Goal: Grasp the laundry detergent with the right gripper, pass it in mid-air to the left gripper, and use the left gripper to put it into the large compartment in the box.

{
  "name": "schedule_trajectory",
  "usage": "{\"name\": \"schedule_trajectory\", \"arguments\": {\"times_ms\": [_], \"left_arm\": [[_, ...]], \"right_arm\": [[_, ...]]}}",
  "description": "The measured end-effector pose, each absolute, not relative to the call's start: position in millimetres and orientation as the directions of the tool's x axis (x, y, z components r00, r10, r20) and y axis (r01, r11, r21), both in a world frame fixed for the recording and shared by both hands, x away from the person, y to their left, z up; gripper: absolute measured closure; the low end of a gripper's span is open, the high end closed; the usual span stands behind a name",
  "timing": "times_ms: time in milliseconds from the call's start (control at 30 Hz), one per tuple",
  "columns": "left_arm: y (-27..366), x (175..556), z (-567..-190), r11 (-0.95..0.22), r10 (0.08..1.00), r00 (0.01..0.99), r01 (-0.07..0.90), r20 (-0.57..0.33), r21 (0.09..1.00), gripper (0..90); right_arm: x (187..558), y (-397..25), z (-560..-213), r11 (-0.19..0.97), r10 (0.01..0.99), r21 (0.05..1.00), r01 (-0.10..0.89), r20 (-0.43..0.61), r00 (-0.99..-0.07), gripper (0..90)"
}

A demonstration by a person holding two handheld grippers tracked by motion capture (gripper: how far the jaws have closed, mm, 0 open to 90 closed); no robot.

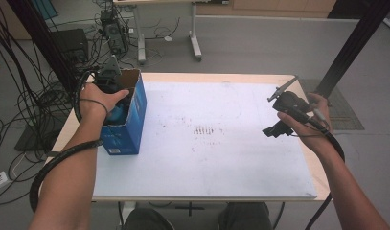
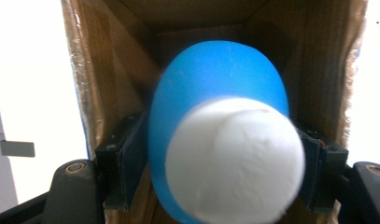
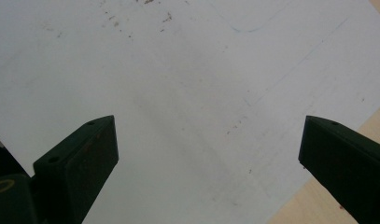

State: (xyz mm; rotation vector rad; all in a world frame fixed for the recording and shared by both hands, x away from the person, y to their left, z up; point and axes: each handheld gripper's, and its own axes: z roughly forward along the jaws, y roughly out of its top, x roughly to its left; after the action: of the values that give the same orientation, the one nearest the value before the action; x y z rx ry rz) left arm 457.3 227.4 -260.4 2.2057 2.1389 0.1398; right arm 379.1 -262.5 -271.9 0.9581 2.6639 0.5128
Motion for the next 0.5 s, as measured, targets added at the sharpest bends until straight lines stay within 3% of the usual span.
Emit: {"name": "schedule_trajectory", "arguments": {"times_ms": [500], "left_arm": [[222, 444, -224, -0.060, 0.997, 0.052, 0.987, 0.057, 0.147, 27.8]], "right_arm": [[380, -258, -269, 0.727, 0.645, 0.411, 0.551, -0.131, -0.753, 4.6]]}}
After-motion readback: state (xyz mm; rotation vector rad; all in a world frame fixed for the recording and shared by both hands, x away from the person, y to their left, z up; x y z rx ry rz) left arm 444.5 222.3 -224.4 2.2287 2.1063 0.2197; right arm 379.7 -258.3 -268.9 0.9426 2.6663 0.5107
